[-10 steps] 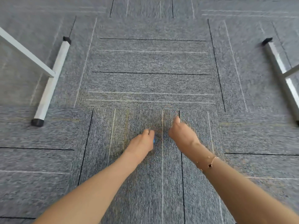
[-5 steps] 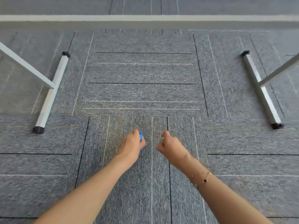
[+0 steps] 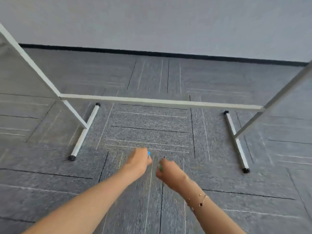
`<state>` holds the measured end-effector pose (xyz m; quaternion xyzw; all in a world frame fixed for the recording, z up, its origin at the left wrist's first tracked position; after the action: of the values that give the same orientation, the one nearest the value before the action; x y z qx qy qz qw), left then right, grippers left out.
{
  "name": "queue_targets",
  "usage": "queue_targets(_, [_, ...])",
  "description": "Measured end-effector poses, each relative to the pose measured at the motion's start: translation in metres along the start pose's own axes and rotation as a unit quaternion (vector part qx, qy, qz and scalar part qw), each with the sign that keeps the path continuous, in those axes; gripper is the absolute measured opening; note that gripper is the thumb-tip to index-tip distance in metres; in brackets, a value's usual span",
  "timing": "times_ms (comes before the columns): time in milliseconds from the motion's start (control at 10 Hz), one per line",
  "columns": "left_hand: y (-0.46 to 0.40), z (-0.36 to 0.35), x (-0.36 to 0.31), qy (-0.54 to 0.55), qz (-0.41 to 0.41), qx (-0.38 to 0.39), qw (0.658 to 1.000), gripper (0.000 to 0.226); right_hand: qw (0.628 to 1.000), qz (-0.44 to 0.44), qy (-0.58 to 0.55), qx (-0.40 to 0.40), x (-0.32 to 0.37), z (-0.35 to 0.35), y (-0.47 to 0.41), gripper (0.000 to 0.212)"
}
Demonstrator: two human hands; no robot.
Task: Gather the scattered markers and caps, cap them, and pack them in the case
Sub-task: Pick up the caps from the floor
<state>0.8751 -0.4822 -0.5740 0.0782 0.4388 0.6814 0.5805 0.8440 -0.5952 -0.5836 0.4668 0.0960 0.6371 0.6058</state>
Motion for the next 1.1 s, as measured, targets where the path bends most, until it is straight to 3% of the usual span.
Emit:
queue_targets(100, [0.052,0.031,-0.034,-0.032,0.027,-0.028,0.999,0.015,1.0,0.007,0.026,-0.007,0.028,0.035,0.054,0.029])
queue_targets(300, [0.215,0.121,-0.103,-0.084,0.066,-0.046,0.993,0.033,0.987,0.058,0.13,-0.08,0.08,0.126,0.186,0.031])
queue_targets(500, [0.376,0.214,-0.126,-0.008,-0.005,-0.184,0.983,0.035,0.956,0.127,0.222,-0.142,0.179,0.188,0.315,0.024])
queue_targets(600, [0.47,0.246,-0.12,0.009,-0.069,-0.244,0.967,0.019,0.936,0.189,0.254,-0.154,0.25,0.191,0.369,0.029])
queue_targets(700, [0.565,0.277,-0.082,0.001,-0.108,-0.303,0.947,0.017,0.901,0.252,0.302,-0.185,0.332,0.179,0.416,0.03])
queue_targets(800, [0.644,0.302,-0.008,0.029,-0.083,-0.361,0.928,0.03,0.867,0.332,0.32,-0.19,0.418,0.139,0.457,0.024])
queue_targets(900, [0.699,0.317,0.078,0.076,-0.037,-0.4,0.912,0.035,0.843,0.388,0.338,-0.155,0.491,0.08,0.478,0.031])
queue_targets(1100, [0.779,0.329,0.249,0.105,0.081,-0.418,0.899,0.03,0.817,0.436,0.37,-0.077,0.609,-0.038,0.494,0.025])
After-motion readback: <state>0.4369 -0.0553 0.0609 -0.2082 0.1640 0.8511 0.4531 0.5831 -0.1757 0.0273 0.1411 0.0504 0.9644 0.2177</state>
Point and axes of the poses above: each hand's wrist, its own y-axis away from the middle knuckle, its own z-axis out of the back of the hand, x = y × z, the point moved 7 cm from there along -y, towards the middle knuckle, and after that the axes turned 11 degrees about x, right-handed, at the moved point
